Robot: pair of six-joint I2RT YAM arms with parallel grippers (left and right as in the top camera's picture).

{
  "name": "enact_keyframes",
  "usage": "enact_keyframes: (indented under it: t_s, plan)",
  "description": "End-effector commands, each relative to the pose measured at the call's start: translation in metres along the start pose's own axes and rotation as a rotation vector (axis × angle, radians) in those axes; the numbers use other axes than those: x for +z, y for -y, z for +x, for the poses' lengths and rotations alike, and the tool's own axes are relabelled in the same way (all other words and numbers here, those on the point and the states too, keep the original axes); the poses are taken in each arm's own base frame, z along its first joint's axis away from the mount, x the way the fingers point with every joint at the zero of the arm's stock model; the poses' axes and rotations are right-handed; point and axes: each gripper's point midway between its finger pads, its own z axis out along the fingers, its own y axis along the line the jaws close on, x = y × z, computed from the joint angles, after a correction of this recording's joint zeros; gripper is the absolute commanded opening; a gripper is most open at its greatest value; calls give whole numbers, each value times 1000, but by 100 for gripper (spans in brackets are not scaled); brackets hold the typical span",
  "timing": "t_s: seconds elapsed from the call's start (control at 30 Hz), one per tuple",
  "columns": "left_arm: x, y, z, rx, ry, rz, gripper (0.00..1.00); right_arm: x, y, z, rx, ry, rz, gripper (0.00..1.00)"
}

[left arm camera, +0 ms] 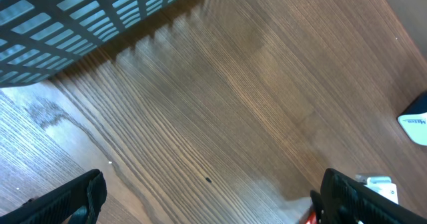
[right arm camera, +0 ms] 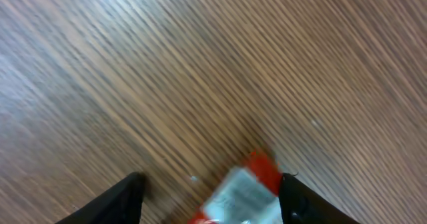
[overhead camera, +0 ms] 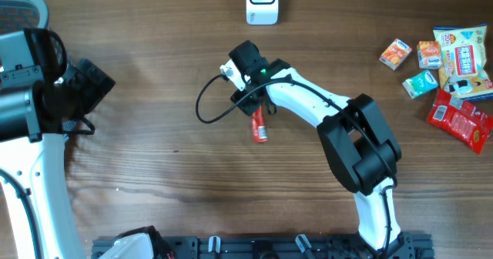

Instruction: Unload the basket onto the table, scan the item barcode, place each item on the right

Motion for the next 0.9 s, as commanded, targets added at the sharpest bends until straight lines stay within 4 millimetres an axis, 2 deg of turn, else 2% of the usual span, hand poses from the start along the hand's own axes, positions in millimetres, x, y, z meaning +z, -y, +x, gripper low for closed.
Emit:
enact_keyframes:
  t_s: [0.0, 0.07, 0.33, 0.53, 0.6, 0.7, 0.77, 0.87]
  plan:
    - [-3, -3, -4, -20, 19, -10, 100, 11, 24, 31, 61, -132, 126, 64]
    - [-3, -3, -4, -20, 19, -10, 100, 8, 27, 45, 100, -186, 144, 65]
    - [-3, -3, -4, -20, 19, -10, 100, -4, 16, 88, 259, -359, 137, 80]
    - [-3, -3, -4, -20, 19, -10, 100, -4, 16, 87, 311, -355, 146, 82]
    - [-3, -3, -4, -20, 19, -10, 100, -3, 17, 83, 356, -332, 155, 78]
    - [-3, -3, -4, -20, 19, -9, 100, 1, 20, 73, 436, -281, 170, 67]
    - [-3, -3, -4, -20, 19, -10, 100, 3, 22, 63, 478, -236, 177, 55]
    - [-3, -3, -4, -20, 19, -10, 100, 7, 27, 46, 509, -162, 181, 48]
